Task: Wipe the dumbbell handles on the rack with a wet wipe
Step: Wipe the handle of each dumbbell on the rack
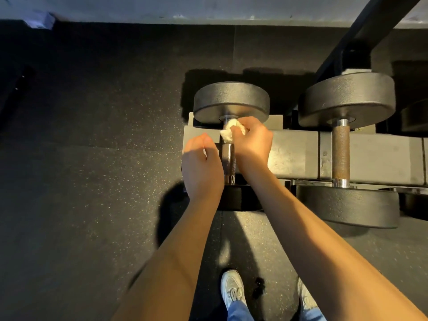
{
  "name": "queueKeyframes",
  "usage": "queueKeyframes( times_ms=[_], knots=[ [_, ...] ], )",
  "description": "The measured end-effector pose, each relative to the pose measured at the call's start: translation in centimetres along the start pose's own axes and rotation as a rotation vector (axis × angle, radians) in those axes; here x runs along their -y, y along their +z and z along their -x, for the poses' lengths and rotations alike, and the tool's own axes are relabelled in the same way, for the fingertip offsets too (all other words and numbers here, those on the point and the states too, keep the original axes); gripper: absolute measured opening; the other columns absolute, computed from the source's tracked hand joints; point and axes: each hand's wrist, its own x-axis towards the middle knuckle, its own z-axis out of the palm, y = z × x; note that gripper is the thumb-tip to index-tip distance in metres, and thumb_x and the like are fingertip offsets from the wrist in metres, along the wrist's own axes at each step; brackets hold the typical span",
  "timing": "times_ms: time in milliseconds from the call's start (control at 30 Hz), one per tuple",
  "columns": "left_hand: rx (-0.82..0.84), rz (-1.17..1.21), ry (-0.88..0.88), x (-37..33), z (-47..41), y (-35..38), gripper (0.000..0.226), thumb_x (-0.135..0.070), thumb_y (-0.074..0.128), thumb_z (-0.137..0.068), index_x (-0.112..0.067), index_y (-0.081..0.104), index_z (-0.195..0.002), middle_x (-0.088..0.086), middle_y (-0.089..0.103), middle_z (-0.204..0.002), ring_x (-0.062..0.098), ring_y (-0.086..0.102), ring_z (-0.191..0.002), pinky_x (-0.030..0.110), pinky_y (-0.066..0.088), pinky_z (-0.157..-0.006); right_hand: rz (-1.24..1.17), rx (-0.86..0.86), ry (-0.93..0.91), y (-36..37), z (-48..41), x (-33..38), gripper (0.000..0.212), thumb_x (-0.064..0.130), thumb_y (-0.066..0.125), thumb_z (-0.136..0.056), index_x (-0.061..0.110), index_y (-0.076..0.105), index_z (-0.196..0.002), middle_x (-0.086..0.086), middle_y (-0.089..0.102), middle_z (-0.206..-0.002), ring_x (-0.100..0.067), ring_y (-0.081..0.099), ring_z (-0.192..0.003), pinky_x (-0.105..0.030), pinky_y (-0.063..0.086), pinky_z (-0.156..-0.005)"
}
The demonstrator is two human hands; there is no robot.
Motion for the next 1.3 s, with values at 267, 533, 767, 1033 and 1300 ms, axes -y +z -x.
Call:
queueKeyframes(
  times_ms=[267,533,767,1033,1300],
  knots=[
    [-0.011,-0.049,0.048,0.0,0.1,-0.2,0.038,-0.018,0.035,-0.097,0.011,0.060,-0.100,0.031,0.060,-0.096,0.046,0.059,-0.091,0.056,0.050,-0.076,0.006,0.177,-0.098,-1.4,0.3,-2.1,0.017,0.011,0.062,-0.085,0.008,0.073,-0.098,-0.003,0.070,-0.086,-0.008,0.057,-0.074,-0.010,0.038,-0.058],
    [0.017,-0.047,0.069,0.2,-0.1,0.0,0.039,-0.026,0.036,-0.098,-0.017,0.058,-0.129,0.014,0.064,-0.117,0.028,0.062,-0.106,0.047,0.051,-0.091,-0.036,0.222,-0.071,-1.6,1.1,-2.1,0.011,0.012,0.065,-0.084,0.010,0.073,-0.091,0.004,0.065,-0.077,-0.005,0.056,-0.069,-0.010,0.038,-0.058],
    [-0.008,-0.091,0.114,-0.3,0.3,-0.3,0.034,-0.021,0.037,-0.101,-0.011,0.058,-0.125,0.001,0.060,-0.118,0.015,0.057,-0.104,0.023,0.045,-0.085,0.150,0.468,-0.042,-3.3,1.9,-3.3,0.011,0.012,0.074,-0.074,0.008,0.069,-0.065,-0.005,0.067,-0.070,-0.016,0.063,-0.069,-0.032,0.055,-0.067],
    [0.005,-0.093,0.118,-0.1,-0.1,-0.1,0.032,-0.021,0.037,-0.100,-0.009,0.055,-0.125,0.005,0.056,-0.121,0.019,0.052,-0.110,0.031,0.040,-0.092,-0.089,0.198,-0.095,-6.6,2.4,-1.3,0.012,0.015,0.064,-0.088,0.019,0.070,-0.097,0.014,0.065,-0.085,0.000,0.059,-0.080,-0.013,0.045,-0.068],
    [-0.052,0.044,0.263,-8.5,-2.8,-2.9,0.032,-0.013,0.040,-0.101,-0.011,0.052,-0.130,-0.010,0.045,-0.117,-0.007,0.044,-0.101,0.006,0.032,-0.086,-0.262,0.074,-0.328,-13.8,-1.3,7.5,0.015,0.014,0.067,-0.087,0.026,0.070,-0.096,0.015,0.068,-0.091,0.003,0.062,-0.088,-0.010,0.047,-0.077]
  ],
)
